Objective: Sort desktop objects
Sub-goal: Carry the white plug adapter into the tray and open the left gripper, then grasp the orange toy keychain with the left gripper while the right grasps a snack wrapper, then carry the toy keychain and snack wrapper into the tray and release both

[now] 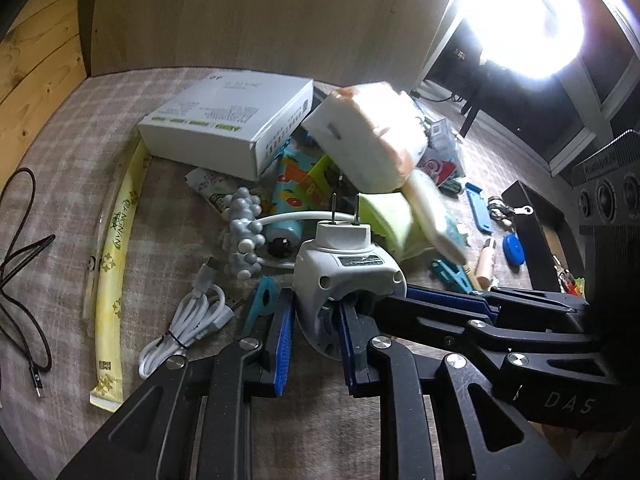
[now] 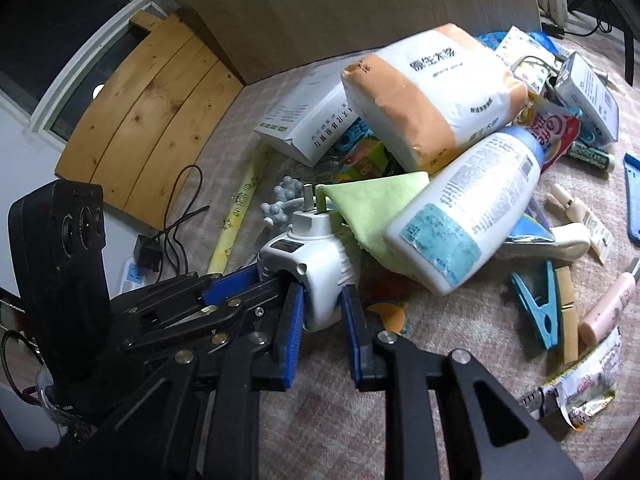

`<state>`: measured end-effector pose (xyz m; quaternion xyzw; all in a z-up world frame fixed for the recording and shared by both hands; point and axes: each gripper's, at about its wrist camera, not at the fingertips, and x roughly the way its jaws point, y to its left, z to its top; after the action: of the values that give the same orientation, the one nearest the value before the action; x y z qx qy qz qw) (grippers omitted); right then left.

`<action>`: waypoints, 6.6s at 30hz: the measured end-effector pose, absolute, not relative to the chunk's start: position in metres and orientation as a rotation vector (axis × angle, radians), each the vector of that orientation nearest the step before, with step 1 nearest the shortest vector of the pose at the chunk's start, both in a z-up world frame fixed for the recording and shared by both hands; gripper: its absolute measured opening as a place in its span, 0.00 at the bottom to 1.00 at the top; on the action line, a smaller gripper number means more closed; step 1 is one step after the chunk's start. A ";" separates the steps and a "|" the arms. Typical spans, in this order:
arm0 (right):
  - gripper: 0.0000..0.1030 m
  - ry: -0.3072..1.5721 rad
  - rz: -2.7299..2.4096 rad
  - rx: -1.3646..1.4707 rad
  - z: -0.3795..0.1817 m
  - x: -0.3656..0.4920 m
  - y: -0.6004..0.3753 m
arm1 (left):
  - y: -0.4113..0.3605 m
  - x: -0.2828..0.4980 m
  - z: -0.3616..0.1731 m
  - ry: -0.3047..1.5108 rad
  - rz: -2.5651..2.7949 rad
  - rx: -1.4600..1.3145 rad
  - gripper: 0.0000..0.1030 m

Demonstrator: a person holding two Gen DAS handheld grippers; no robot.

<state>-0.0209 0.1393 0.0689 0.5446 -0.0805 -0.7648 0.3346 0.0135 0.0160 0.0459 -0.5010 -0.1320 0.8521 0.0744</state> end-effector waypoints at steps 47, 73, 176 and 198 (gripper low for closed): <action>0.20 -0.485 -2.448 1.377 0.127 0.023 0.552 | 0.429 -0.007 0.100 -0.094 2.236 -1.300 0.19; 0.64 -0.317 -2.608 1.342 0.135 0.036 0.585 | 0.419 0.007 0.109 -0.041 2.387 -1.297 0.52; 0.06 -0.003 -2.371 1.400 0.079 0.006 0.342 | 0.143 0.040 0.065 -0.191 2.682 -1.491 0.21; 0.07 -0.234 -2.721 1.352 0.132 0.055 0.516 | 0.356 0.038 0.104 0.007 2.380 -1.310 0.21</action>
<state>0.0547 0.5165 0.1325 0.4433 -0.0767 -0.8919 0.0472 0.0379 0.3558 0.1039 -0.4714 0.0026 0.8564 0.2107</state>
